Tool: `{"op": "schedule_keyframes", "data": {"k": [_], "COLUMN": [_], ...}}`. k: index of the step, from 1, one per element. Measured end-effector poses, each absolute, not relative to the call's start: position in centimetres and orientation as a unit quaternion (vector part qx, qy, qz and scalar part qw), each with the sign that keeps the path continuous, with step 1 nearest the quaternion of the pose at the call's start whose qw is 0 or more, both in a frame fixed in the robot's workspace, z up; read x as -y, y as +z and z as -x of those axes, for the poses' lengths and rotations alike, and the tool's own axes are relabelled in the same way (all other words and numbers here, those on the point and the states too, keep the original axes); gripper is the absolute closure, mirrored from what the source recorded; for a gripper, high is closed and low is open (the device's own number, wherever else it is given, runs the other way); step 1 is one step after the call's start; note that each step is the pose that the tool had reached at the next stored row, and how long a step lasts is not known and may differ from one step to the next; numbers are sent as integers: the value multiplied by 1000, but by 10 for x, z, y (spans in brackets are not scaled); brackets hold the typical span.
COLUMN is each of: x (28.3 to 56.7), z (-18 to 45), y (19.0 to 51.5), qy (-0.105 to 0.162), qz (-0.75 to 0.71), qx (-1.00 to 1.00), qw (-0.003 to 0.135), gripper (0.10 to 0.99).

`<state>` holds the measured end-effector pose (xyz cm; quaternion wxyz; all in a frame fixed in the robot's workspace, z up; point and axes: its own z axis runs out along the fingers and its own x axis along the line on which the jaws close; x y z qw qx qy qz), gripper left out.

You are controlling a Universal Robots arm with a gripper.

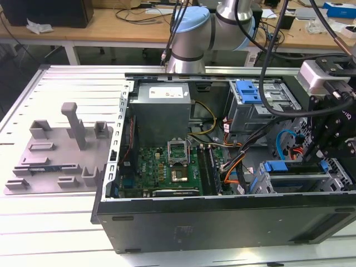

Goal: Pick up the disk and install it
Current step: 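Insert the first disk wire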

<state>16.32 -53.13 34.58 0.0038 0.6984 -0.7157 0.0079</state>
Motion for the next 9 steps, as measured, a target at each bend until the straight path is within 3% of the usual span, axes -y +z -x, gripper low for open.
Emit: {"op": "schedule_keyframes", "data": {"k": [9], "x": [531], "z": [-164], "y": [342], "qy": [8], "qz": [-698], "qx": [716], "qw": [4], "gripper": [918]}}
